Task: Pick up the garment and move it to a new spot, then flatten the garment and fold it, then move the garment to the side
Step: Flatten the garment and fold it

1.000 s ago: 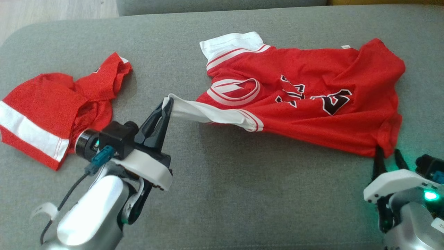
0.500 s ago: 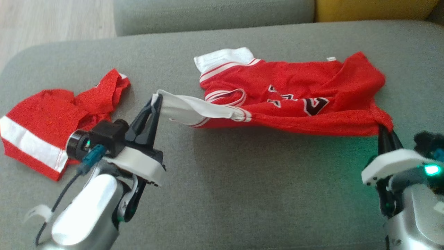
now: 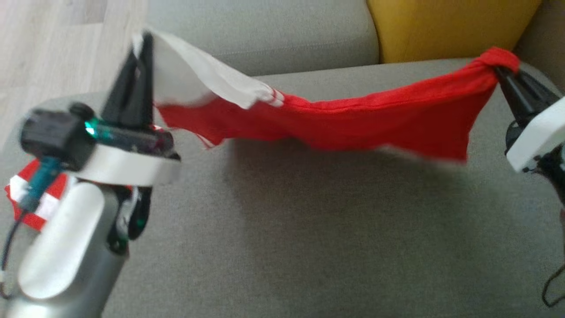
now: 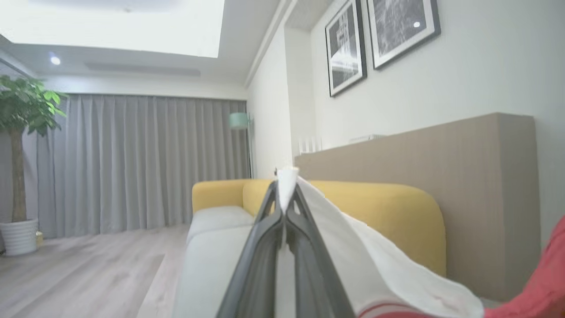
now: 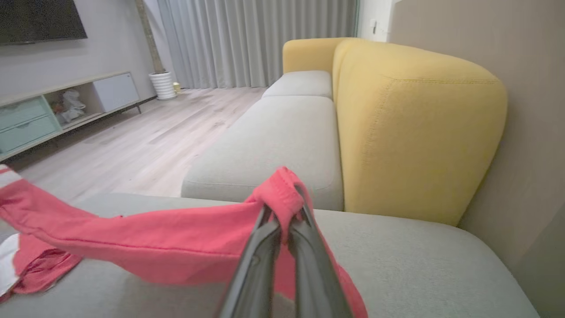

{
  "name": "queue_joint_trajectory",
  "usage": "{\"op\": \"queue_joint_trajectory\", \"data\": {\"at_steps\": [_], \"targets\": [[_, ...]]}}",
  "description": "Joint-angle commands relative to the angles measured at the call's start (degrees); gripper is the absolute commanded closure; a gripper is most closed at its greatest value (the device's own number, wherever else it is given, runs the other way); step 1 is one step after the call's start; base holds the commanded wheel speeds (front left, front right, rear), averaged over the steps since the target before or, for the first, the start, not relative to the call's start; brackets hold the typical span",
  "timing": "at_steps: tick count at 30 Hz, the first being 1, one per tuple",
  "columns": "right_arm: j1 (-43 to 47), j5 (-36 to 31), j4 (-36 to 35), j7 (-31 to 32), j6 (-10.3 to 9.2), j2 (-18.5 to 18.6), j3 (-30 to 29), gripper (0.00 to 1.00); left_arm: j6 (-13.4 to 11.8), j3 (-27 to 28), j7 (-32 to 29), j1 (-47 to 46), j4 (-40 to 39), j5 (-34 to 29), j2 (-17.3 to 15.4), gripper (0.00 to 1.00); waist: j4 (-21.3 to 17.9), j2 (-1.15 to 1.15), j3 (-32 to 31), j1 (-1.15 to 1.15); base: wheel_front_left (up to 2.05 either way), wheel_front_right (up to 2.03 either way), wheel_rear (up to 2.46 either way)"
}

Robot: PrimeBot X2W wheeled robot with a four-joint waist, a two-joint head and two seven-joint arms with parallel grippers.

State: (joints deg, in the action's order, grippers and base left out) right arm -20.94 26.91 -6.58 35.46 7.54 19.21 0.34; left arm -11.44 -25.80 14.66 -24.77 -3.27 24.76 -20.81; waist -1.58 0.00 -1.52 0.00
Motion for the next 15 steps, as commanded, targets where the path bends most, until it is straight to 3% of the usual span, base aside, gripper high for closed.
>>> {"op": "queue_joint_trajectory", "data": {"at_steps": [1,8,15], "targets": [[-2.6,2.6,-4.3,5.3,-0.05,1.0,0.2,1.0,-0.7,3.8,0.3,-4.6,-3.5,-0.7,-2.5,1.0,0.2,0.0,-0.9,0.0,0.0,0.0,0.0],[-2.9,8.8,-11.2,21.2,-0.05,-0.7,-5.2,1.0,-1.7,4.7,-3.1,-5.3,-8.8,-1.8,-5.4,1.0,0.5,0.0,-2.1,0.0,0.0,0.0,0.0],[-6.6,9.8,-15.0,35.1,-0.05,-4.4,-10.9,1.0,-1.0,5.3,-8.8,-8.6,-11.8,-2.6,-9.1,1.0,0.4,0.0,-1.3,0.0,0.0,0.0,0.0]]}}
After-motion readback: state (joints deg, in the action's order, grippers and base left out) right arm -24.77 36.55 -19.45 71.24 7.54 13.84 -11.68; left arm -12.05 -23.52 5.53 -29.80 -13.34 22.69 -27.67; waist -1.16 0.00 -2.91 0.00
